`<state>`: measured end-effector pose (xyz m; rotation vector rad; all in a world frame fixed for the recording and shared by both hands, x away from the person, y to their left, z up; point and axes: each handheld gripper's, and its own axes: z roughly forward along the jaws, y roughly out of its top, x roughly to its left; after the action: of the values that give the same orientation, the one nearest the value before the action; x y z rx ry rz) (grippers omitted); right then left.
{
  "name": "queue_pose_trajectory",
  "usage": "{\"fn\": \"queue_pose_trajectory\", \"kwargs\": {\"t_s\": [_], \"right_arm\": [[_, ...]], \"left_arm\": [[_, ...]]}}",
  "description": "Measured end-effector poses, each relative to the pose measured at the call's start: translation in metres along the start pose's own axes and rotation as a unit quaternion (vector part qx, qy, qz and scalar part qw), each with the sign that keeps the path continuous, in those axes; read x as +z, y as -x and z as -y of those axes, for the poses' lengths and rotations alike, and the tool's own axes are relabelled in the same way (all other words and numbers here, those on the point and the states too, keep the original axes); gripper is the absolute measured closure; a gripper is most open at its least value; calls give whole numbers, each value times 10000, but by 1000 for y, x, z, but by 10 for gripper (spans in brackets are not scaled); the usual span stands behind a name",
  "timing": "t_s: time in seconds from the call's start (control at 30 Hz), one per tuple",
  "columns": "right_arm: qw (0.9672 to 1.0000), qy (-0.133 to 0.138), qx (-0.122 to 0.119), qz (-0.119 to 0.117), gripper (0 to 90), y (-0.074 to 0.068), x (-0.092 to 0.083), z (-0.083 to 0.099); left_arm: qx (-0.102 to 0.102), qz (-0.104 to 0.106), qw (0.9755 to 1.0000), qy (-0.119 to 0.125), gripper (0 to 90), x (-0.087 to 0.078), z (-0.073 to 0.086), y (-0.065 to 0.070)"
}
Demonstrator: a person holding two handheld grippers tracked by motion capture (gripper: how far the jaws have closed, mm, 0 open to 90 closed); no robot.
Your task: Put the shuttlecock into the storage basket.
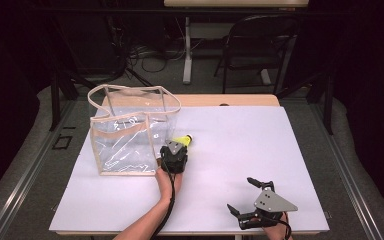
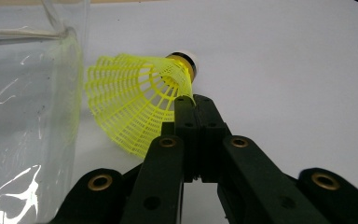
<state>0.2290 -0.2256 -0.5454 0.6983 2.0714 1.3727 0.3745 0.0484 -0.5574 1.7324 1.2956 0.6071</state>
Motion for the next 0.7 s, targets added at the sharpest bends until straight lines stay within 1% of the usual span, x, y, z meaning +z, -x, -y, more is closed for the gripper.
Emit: {"fn": "queue_pose_trajectory", "kwargs": {"t_s": [0.1, 0.27, 0.4, 0.6, 0.7], "right_arm": [[10000, 5, 3, -1, 0, 0, 0, 0], [10000, 5, 4, -2, 0, 0, 0, 0], [10000, 7, -2, -8, 0, 0, 0, 0], [10000, 3, -1, -13, 0, 0, 0, 0], [10000, 1, 2, -12, 0, 0, 0, 0]], "left_arm": [[20, 54, 10000, 66, 898, -1, -1, 1], [41, 81, 9999, 141, 897, -4, -2, 3], [27, 136, 9998, 145, 897, -6, -2, 5], [95, 193, 9996, 187, 897, -10, -3, 8], [90, 246, 9994, 217, 897, -11, -3, 10]]}}
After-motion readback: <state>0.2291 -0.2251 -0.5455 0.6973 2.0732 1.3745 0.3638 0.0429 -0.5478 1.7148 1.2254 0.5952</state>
